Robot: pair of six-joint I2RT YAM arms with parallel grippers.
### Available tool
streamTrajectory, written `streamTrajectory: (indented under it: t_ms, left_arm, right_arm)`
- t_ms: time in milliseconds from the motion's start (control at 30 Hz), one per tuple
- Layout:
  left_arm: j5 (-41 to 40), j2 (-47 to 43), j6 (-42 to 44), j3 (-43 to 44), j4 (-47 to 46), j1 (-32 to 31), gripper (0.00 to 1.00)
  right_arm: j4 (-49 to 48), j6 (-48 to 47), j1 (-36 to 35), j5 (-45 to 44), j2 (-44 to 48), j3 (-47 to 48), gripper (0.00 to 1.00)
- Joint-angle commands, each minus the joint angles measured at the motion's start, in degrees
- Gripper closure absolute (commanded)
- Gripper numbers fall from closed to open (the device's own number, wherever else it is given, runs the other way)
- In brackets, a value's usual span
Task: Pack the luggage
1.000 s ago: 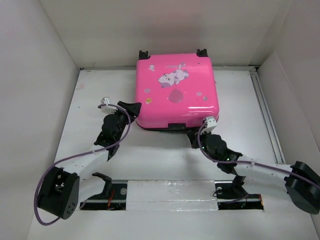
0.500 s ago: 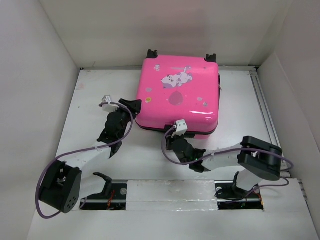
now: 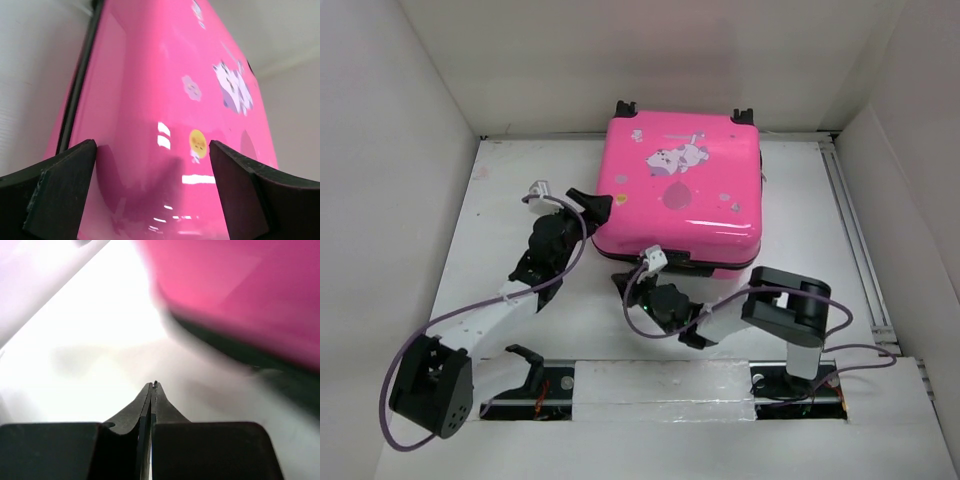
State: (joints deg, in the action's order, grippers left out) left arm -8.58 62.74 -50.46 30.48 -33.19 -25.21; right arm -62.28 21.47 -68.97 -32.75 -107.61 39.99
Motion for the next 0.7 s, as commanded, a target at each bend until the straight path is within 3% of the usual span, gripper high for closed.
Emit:
streamTrajectory:
  t_ms: [0,67,267,400,500,533,667]
  left_arm:
    - [13.26,-6.66,-0.35,7.21,5.65,-5.55,0.11]
    - [8.07,-7.98,1.85,8.97,6.91,-4.85,0.00]
    - [4.11,-2.73,2.38,16.27,10.68,1.65,0.00]
    - [10.91,10.33,0.63,20.93,9.12,10.76,0.00]
    - [15.95,18.62,-2.45,26.46,4.46,14.22,0.00]
    - [17.09,25.17,-2.45,28.82,3.23,14.92,0.00]
    - [24.13,43.40,0.26,51.03,11.72,15.54,0.00]
  right_arm:
    - [-9.17,3.74,-3.01,14.38,9.12,-8.84,1.00]
    - [-5.76,6.37,-3.01,14.38,14.95,-16.82,1.00]
    - [10.20,12.61,-3.71,17.02,36.30,-28.64,1.00]
    - [26.47,14.91,-5.20,17.02,49.67,-31.73,1.00]
    - [39.13,14.91,-5.21,15.10,58.55,-30.33,1.00]
    - [42.04,13.96,-5.21,11.78,60.48,-28.75,1.00]
    - [49.35,10.00,-3.46,10.42,66.21,-24.89,1.00]
